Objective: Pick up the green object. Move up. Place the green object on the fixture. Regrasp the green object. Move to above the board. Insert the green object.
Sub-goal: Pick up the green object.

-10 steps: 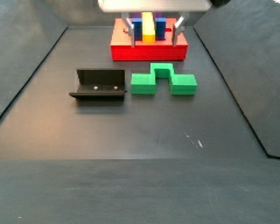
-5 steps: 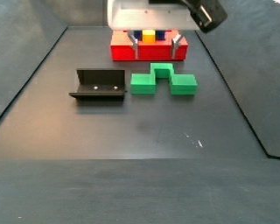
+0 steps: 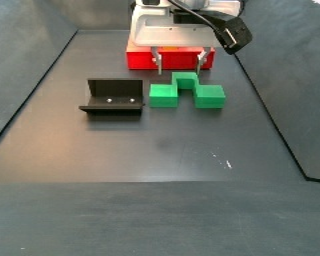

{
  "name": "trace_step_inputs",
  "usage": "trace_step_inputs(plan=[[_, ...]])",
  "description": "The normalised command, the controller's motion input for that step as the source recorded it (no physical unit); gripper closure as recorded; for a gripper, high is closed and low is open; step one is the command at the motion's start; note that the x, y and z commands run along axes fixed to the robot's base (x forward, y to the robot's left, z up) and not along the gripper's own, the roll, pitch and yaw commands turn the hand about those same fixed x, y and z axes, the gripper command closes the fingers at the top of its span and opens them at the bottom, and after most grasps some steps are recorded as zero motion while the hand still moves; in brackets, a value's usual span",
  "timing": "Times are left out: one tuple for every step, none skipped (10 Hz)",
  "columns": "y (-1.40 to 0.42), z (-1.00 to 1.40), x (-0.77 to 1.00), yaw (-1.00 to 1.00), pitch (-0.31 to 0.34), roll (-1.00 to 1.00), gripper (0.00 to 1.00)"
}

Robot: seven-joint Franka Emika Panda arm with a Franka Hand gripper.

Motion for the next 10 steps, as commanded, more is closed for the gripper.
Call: trace_step_inputs(plan=[[-0.11, -0.13, -0.02, 0.0, -0.05, 0.0, 0.0], [-0.16, -0.25, -0.03, 0.0, -0.05, 0.0, 0.0], [-0.2, -0.29, -0.03, 0.0, -0.059, 0.0, 0.0], [-0.16, -0.2, 0.0, 0.0, -0.06, 0.0, 0.0], [-0.05, -0.1, 0.0, 0.0, -0.05, -0.01, 0.0], [-0.02, -0.06, 0.0, 0.0, -0.051, -0.02, 0.0], [-0.04, -0.14, 0.0, 0.0, -0.049, 0.0, 0.0], [-0.01, -0.15, 0.0, 0.0, -0.036, 0.0, 0.0], [0.0, -0.09, -0.08, 0.0, -0.02, 0.0, 0.0], [0.0, 0.0, -0.18, -0.02, -0.023, -0.02, 0.0]])
